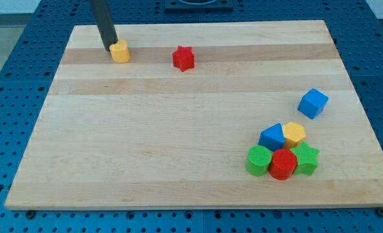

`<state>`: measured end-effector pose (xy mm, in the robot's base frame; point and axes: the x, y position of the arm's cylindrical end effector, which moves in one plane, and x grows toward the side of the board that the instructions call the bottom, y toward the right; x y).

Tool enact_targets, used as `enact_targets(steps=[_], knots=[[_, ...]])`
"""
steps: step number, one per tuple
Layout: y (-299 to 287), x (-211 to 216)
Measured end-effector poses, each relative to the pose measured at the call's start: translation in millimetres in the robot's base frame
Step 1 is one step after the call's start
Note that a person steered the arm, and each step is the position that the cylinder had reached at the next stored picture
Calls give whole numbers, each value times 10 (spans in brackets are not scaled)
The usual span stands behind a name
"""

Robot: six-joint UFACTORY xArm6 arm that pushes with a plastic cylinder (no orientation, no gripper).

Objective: Slide the yellow heart closer to the red star

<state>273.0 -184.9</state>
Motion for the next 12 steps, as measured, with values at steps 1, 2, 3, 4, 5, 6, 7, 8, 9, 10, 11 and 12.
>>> enact_targets(steps=[1, 2, 3, 4, 5, 6, 7, 8, 9, 10, 11, 12], knots=[[190, 92], [201, 182], [151, 325], [113, 457], [34, 665], [44, 711], [165, 668], [247, 541], [477, 536], [684, 535], [712, 484], [712, 558]])
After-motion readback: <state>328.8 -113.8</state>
